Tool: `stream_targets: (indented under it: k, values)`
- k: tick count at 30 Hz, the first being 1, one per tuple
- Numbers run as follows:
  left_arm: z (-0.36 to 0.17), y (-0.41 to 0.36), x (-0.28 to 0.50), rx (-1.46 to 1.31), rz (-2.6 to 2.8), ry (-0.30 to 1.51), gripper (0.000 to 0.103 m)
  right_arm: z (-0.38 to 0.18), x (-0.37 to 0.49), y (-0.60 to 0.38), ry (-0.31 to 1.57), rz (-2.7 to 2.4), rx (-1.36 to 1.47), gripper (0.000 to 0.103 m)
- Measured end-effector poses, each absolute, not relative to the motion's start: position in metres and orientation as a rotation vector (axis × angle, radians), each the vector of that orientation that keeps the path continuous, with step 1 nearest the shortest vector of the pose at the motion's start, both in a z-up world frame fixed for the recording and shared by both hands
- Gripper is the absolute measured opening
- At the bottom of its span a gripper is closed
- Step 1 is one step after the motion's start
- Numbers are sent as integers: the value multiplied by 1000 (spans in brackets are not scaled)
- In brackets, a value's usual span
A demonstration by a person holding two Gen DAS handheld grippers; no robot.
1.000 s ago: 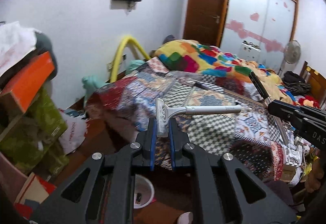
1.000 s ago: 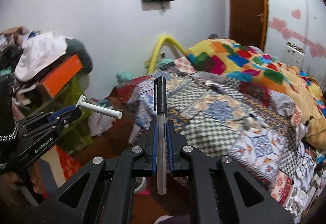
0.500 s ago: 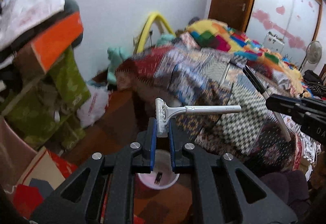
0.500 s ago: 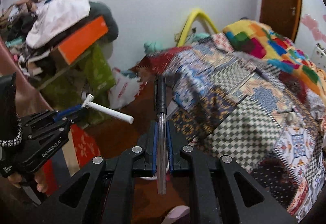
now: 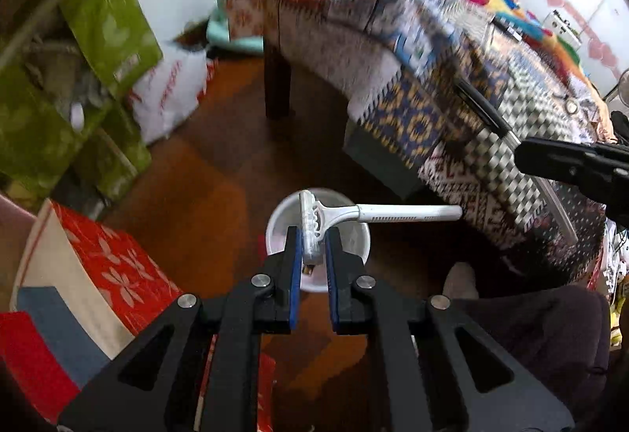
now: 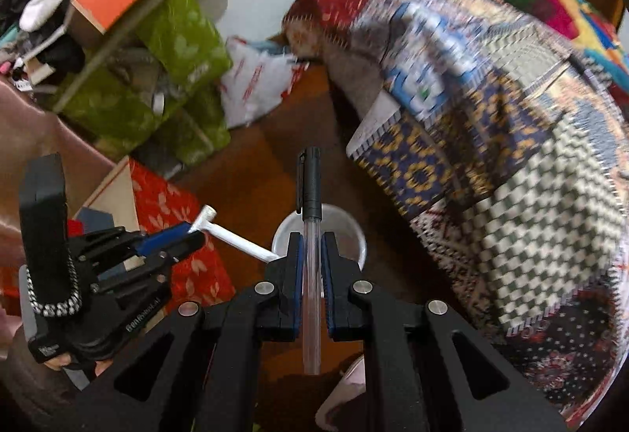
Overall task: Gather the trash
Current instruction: 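Carry the pen and the razor with both tools over the white bin, then open both tools to drop the pen and the razor into the bin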
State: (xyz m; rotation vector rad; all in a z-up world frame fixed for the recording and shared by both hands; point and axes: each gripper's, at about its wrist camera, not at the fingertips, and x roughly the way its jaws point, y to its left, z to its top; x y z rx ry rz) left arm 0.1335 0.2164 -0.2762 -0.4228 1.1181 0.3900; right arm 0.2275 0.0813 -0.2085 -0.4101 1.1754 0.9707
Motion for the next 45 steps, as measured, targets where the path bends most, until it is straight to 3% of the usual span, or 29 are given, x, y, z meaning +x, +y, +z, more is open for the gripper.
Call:
stream_targets:
  k: [15, 17, 19, 23, 33, 45]
  values:
    - [-312, 218, 178, -405, 326, 1213, 9, -258, 248, 116, 1310, 993, -433, 9]
    - [-316, 220, 180, -417, 317, 1231, 9, -265, 251, 116, 1351, 990, -435, 17]
    - [-321, 222, 182, -433, 311, 1269, 20, -269, 252, 116, 1364, 988, -437, 33]
    - [-320, 225, 174, -451, 335, 1270, 21, -267, 248, 113, 1351, 988, -455, 35]
    - [-271, 226, 154, -461, 392, 1160, 21, -232, 240, 94, 1244, 1001, -455, 35]
    - [-181, 193, 146, -376, 411, 972, 22, -151, 229, 38, 1040, 1005, -358, 35]
